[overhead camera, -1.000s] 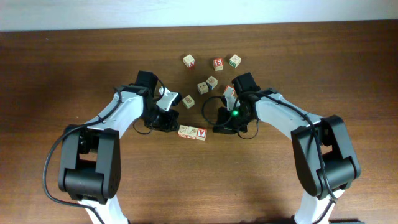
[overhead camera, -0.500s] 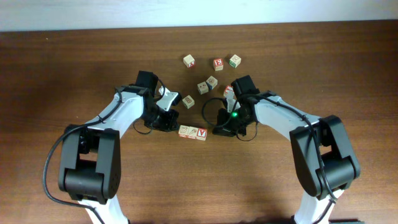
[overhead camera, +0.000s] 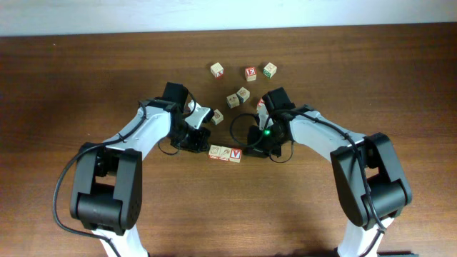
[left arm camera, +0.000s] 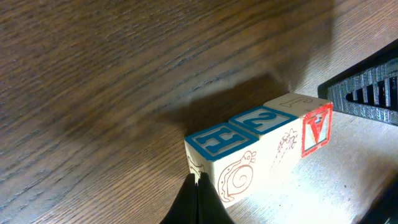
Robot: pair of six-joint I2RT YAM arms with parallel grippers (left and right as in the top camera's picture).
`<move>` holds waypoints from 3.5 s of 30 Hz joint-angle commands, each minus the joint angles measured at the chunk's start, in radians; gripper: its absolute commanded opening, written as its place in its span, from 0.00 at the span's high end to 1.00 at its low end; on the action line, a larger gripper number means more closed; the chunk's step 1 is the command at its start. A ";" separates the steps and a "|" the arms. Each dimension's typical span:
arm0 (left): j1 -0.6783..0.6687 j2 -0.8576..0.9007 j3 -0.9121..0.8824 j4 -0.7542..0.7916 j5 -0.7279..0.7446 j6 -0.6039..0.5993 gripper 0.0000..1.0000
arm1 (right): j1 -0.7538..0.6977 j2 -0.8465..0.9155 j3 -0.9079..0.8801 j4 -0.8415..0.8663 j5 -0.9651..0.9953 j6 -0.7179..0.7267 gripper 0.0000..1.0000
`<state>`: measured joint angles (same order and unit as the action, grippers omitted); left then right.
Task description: Rotate 3 blocks
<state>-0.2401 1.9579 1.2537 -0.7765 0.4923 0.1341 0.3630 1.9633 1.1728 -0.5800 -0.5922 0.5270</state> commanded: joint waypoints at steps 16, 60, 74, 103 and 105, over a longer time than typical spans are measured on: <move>-0.002 0.013 -0.010 0.003 -0.002 -0.006 1.00 | 0.063 -0.010 -0.023 -0.007 0.027 0.092 0.96; -0.002 0.013 -0.010 -0.002 0.001 -0.032 1.00 | 0.187 -0.139 0.055 0.037 0.108 -0.008 0.96; -0.002 0.013 -0.010 -0.002 0.002 -0.044 1.00 | 0.214 -0.139 0.057 0.065 0.111 -0.010 0.96; -0.053 0.013 -0.010 -0.017 0.091 -0.058 1.00 | 0.214 -0.139 0.069 0.046 0.081 -0.011 0.96; -0.053 0.013 -0.010 -0.017 0.088 -0.059 1.00 | 0.211 -0.139 0.069 0.029 0.081 -0.015 0.96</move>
<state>-0.2813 1.9720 1.2507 -0.7921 0.5030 0.0814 0.5640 1.8122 1.2411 -0.5266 -0.5247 0.5232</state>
